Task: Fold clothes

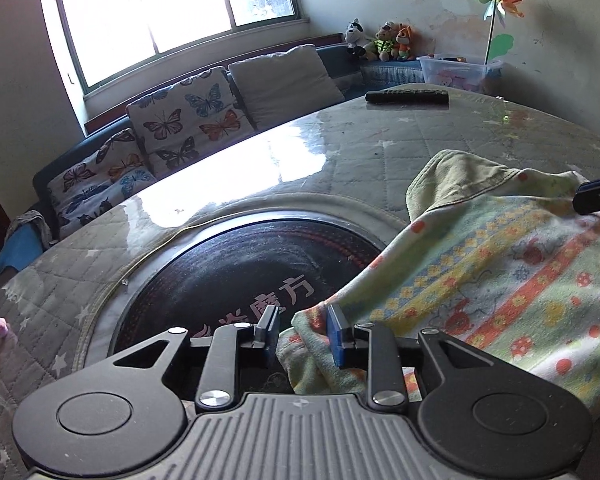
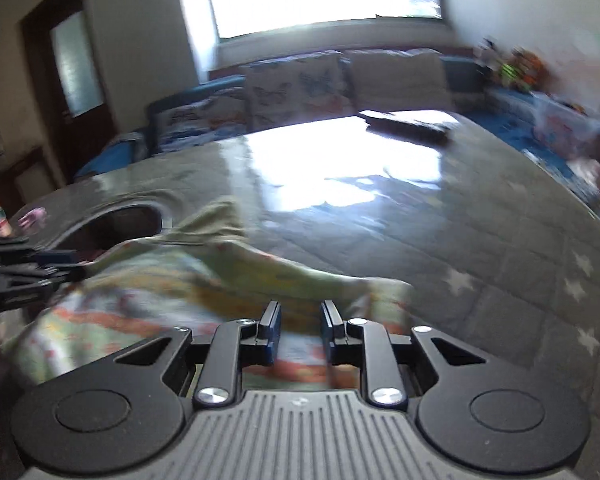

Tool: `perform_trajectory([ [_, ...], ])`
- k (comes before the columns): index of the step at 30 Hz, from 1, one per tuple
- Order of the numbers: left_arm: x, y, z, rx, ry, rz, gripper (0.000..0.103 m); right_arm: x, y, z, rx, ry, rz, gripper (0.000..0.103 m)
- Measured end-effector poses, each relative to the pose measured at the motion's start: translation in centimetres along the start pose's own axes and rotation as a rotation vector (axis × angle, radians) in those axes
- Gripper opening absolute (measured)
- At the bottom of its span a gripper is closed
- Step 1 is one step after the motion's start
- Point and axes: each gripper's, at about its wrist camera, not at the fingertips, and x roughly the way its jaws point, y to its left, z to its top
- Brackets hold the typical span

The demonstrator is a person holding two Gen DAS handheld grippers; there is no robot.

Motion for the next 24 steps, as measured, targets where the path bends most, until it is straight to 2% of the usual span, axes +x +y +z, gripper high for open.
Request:
perform_trajectory([
  [2, -0.1, 0.3, 0.1, -0.004, 0.01, 0.013, 0.03, -0.4, -1.4, 0.1, 0.04, -0.011, -0.027, 0.011],
  [4, -0.5, 0.5, 0.6, -0.019, 0.002, 0.012, 0.029, -1.0, -1.2, 0.6, 0.01, -0.039, -0.036, 0.012],
  [6, -1.1, 0.3, 1.3, -0.035, -0.018, -0.004, 0.029, -1.1, -0.4, 1.3, -0.005, -0.052, 0.007, 0.012],
  [12, -1.6, -2.9, 3.8, -0.019, -0.061, -0.132, 0.029, 1.6, 3.4, 3.3, -0.07, -0.038, 0.14, 0.012],
  [17, 0.4, -5.4, 5.6, -0.016, -0.045, -0.206, 0.029, 4.4, 5.0, 3.9, -0.107, 0.005, 0.151, 0.012],
  [24, 4.1, -5.7, 5.8, -0.058, 0.012, -0.23, 0.029, 6.1, 4.8, 3.1, -0.118, 0.042, 0.151, 0.012],
])
